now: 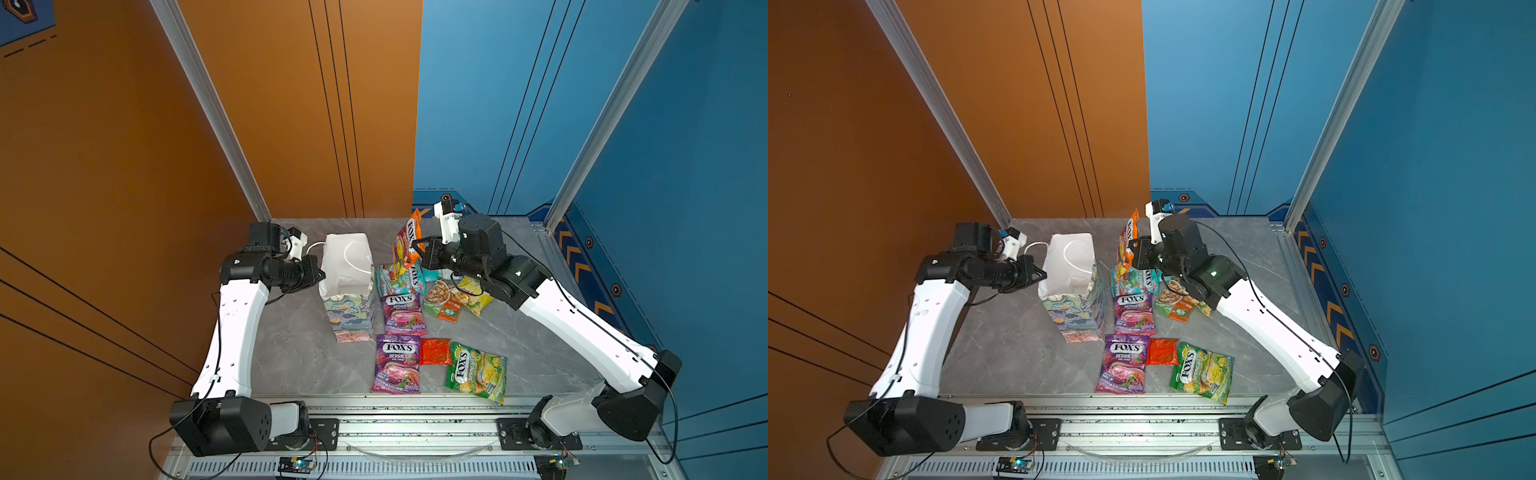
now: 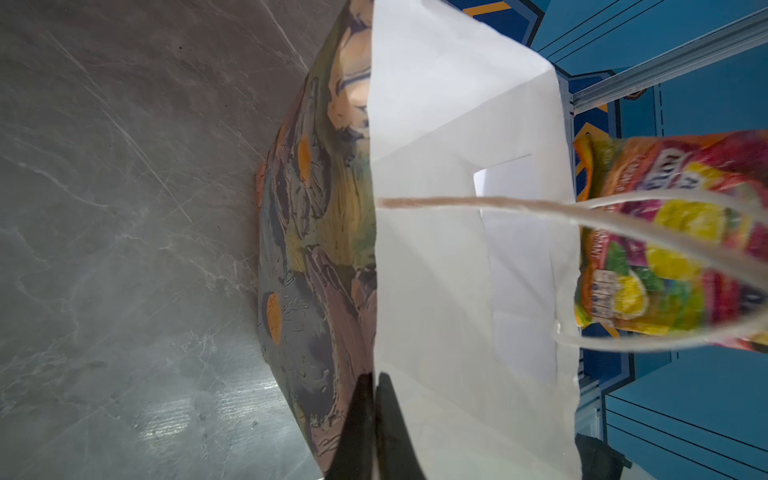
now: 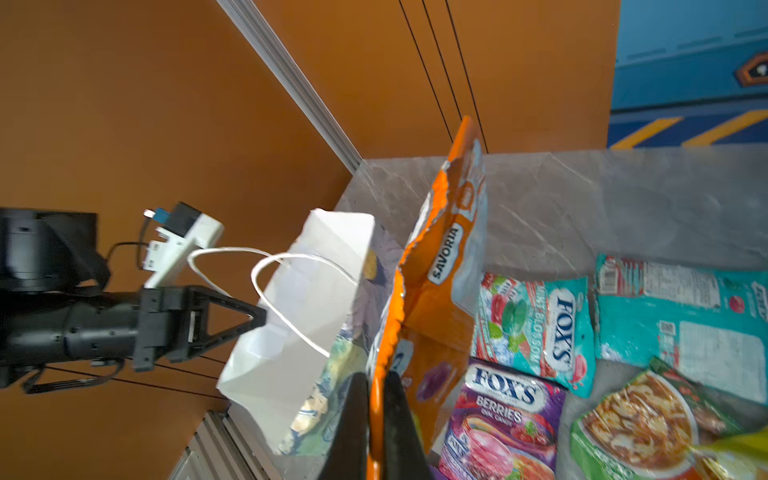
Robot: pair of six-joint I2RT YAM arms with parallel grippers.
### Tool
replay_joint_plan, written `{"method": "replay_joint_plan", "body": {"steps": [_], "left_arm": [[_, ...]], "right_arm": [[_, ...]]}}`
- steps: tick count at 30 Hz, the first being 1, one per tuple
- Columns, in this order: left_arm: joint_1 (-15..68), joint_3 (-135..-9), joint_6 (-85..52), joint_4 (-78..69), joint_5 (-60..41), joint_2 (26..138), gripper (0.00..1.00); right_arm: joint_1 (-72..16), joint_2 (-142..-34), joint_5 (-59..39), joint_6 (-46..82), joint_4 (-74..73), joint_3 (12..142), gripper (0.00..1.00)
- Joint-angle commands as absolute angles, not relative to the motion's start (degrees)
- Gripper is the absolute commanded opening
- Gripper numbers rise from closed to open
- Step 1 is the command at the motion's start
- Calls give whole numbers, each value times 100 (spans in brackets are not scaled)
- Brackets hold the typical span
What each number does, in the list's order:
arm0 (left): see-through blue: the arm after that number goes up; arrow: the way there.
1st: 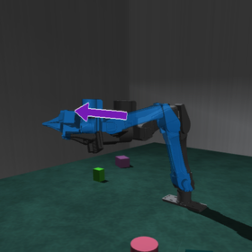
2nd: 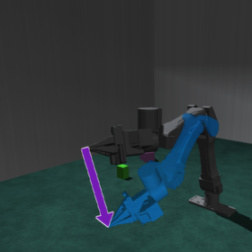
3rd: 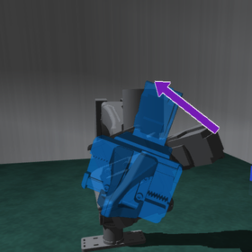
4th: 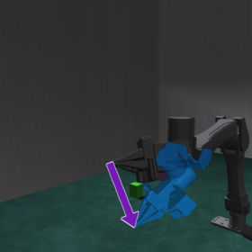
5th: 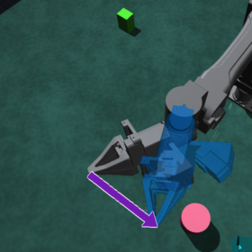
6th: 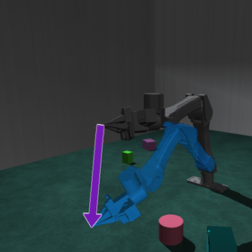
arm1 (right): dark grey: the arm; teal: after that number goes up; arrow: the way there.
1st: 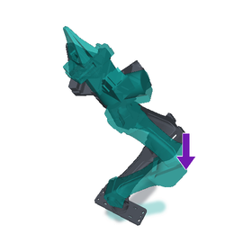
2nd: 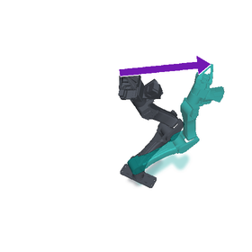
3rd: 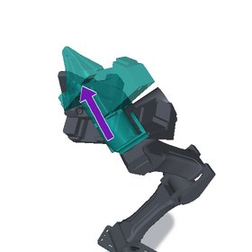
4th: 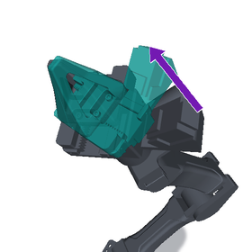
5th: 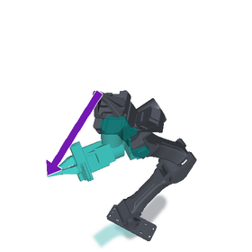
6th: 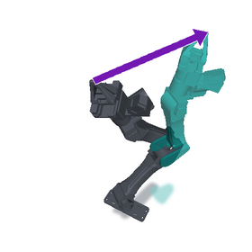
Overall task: Place the snacks into the paper bag
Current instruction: 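Carry the orange candy bag with the right gripper over the paper bag opening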
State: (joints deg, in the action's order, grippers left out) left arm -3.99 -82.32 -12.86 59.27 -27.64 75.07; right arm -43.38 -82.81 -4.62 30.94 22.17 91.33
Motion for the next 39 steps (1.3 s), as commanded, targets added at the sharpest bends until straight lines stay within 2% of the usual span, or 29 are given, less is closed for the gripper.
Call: {"method": "replay_joint_plan", "body": {"steps": [1, 20, 28, 30, 36, 39], "left_arm": [[-343, -8339, -1139, 6097, -2489, 7625, 0], [-185, -8332, -1135, 6079, -2258, 7576, 0], [-185, -8345, -1134, 6081, -2232, 7560, 1], [-180, -8342, -1143, 6074, -2218, 7553, 4], [-202, -8369, -1147, 6078, -2143, 7475, 24], [-207, -8367, -1151, 6079, -2162, 7450, 29]], "right_arm": [[-4642, -8458, -250, 2761, 2090, 9816, 0], [-5603, -10594, -43, 2448, 2585, 13022, 0], [-5748, -11001, 463, 2431, 2930, 13273, 0], [-5754, -10952, 590, 2395, 3008, 13209, 0], [-5757, -10679, 878, 2288, 3015, 12749, 0], [-5750, -10582, 989, 2268, 2983, 12583, 0]]}}
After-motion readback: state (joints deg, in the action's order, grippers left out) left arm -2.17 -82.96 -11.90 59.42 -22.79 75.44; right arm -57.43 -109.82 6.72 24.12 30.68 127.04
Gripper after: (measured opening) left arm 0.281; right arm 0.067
